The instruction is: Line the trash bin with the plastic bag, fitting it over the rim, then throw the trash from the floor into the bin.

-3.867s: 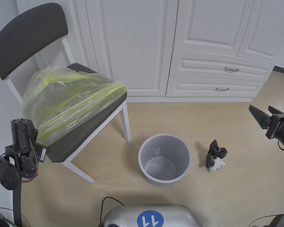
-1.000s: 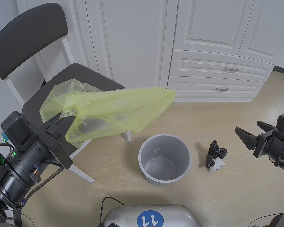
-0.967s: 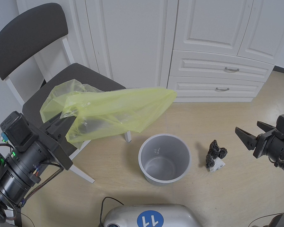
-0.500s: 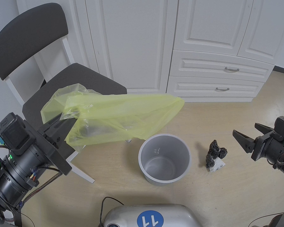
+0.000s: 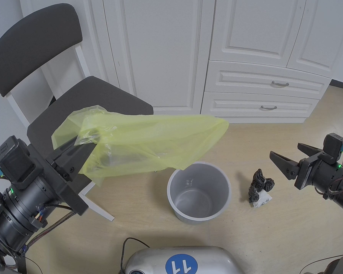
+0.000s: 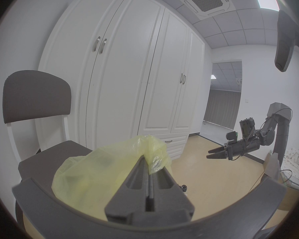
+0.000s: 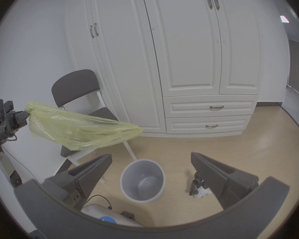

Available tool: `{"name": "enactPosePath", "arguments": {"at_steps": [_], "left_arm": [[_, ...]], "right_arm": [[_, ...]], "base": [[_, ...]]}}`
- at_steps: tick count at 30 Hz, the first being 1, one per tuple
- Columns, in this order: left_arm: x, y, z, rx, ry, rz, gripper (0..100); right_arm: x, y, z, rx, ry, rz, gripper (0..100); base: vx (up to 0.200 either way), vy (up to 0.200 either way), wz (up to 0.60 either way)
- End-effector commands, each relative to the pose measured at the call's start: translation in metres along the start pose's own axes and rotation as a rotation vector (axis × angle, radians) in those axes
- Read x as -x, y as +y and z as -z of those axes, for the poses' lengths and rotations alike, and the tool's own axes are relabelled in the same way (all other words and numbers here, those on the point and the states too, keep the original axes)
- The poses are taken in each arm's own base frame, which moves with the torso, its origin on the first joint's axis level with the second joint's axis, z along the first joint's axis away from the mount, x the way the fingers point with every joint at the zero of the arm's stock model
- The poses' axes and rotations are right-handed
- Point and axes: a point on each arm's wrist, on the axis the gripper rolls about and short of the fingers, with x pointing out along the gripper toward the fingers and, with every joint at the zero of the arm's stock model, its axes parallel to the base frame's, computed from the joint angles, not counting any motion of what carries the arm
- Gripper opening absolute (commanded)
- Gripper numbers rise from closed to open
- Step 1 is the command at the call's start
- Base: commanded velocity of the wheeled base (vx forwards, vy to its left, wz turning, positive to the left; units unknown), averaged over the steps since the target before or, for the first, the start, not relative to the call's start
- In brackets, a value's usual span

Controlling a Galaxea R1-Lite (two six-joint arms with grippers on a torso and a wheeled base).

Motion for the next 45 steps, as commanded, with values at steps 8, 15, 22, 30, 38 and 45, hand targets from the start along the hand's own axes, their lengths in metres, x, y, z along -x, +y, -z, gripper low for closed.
{"name": "enactPosePath", "arguments": {"at_steps": [8,15,22,30,38,45], "left_arm": [[0.002,-0.007,0.001,0.007,0.006,0.039,0],[0.003,-0.011,0.001,0.016,0.006,0.065,0],[0.005,-0.011,-0.002,0.021,-0.009,0.073,0],[0.014,-0.013,0.007,0.016,0.015,0.198,0],[0.025,-0.011,0.007,0.019,0.002,0.276,0],[0.027,-0.01,0.007,0.02,-0.001,0.299,0]], "right_arm": [[-0.003,0.009,0.009,0.007,0.043,-0.035,100],[-0.006,0.016,0.013,0.018,0.066,-0.067,100],[-0.008,0.023,0.022,0.03,0.098,-0.095,100],[-0.018,0.01,0.015,0.013,0.08,-0.023,100],[-0.03,0.007,0.022,-0.019,0.121,-0.01,100],[-0.033,0.011,0.031,-0.006,0.169,-0.025,100]], "base": [[0.0,0.0,0.0],[0.0,0.0,0.0],[0.0,0.0,0.0],[0.0,0.0,0.0],[0.0,0.0,0.0],[0.0,0.0,0.0]]}}
